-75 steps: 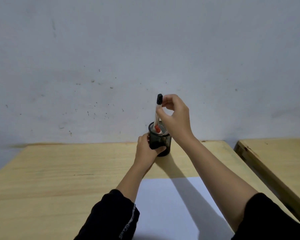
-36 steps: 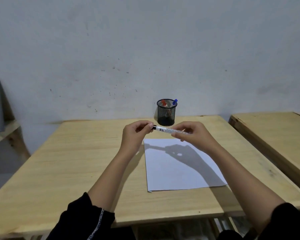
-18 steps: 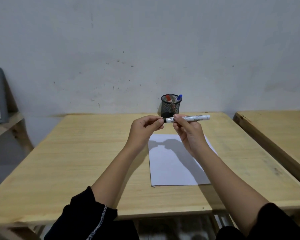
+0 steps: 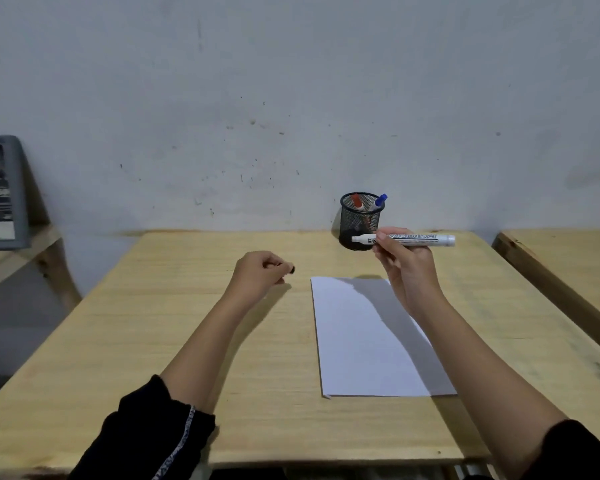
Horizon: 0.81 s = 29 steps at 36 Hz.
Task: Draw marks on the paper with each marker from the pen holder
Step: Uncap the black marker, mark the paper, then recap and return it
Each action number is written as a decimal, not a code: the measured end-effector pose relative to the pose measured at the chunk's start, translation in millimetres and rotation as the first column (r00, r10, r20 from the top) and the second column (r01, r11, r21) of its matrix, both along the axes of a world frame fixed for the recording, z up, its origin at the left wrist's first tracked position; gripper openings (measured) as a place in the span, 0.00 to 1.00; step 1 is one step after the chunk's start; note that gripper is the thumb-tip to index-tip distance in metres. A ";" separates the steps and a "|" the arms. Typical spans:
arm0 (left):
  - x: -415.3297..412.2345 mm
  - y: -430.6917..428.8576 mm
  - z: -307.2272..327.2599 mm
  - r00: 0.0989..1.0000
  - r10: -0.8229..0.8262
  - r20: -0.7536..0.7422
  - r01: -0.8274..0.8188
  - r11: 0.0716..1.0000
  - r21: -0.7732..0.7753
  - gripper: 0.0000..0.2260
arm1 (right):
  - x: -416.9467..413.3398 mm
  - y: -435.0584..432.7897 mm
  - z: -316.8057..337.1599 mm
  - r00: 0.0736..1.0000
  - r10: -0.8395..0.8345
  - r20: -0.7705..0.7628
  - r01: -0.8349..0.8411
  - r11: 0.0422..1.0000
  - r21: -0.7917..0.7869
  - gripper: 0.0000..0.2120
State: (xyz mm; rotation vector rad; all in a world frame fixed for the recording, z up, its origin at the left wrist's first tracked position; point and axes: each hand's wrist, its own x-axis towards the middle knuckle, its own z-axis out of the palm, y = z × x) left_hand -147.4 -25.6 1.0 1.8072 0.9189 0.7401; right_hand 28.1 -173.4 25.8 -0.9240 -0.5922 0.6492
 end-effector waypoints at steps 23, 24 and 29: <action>8.2 -6.3 -13.3 0.979 0.073 -0.189 0.039 0.846 0.532 0.14 | 9.4 9.7 -30.5 0.998 -0.032 0.054 0.040 0.988 -0.147 0.06; 6.9 -14.3 -12.5 0.980 0.037 -0.197 0.082 0.823 0.562 0.14 | 8.9 10.7 -31.4 0.999 -0.035 0.036 0.040 0.989 -0.144 0.06; 5.9 -46.0 -23.4 0.880 -0.159 -0.447 0.413 0.721 0.557 0.17 | 5.6 18.8 -35.0 0.999 -0.054 0.007 0.055 0.989 -0.137 0.05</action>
